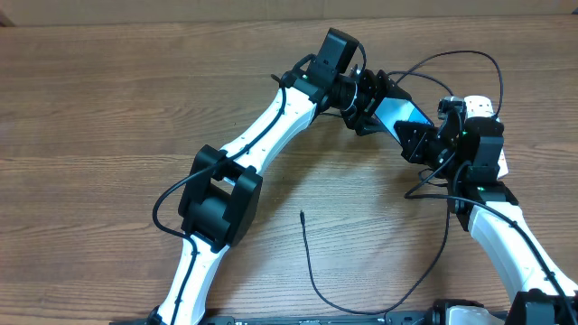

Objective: Plug charger to phone and switch on socket
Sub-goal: 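Close the right gripper on the phone's free edge, then open the left gripper and pull it back from the phone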

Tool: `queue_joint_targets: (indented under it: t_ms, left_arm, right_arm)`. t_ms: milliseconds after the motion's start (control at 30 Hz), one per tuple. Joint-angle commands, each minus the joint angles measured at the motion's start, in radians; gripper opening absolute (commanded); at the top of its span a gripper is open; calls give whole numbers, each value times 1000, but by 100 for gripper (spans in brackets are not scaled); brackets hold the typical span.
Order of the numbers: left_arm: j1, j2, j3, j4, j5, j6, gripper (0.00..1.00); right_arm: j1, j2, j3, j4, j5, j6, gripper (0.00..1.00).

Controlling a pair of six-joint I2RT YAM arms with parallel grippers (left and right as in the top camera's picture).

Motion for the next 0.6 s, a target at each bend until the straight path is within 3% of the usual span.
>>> queue_joint_targets:
  t_ms: [0, 33, 67, 433, 567]
  left_arm:
    - [-23, 5, 27, 11, 51, 14, 60]
    - [-22, 5, 27, 8, 51, 21, 85]
    - [-21, 5, 27, 5, 51, 26, 100]
    - [35, -1, 27, 0, 107, 88, 100]
    - [78, -11, 27, 0, 164, 130, 100]
  right_arm:
    - [14, -9, 26, 30, -93, 49, 4]
    - [14, -9, 26, 30, -93, 49, 4]
    - [13, -9, 26, 30, -93, 49, 4]
    - [11, -9, 26, 48, -93, 55, 4]
    - [-3, -9, 26, 74, -92, 141, 4]
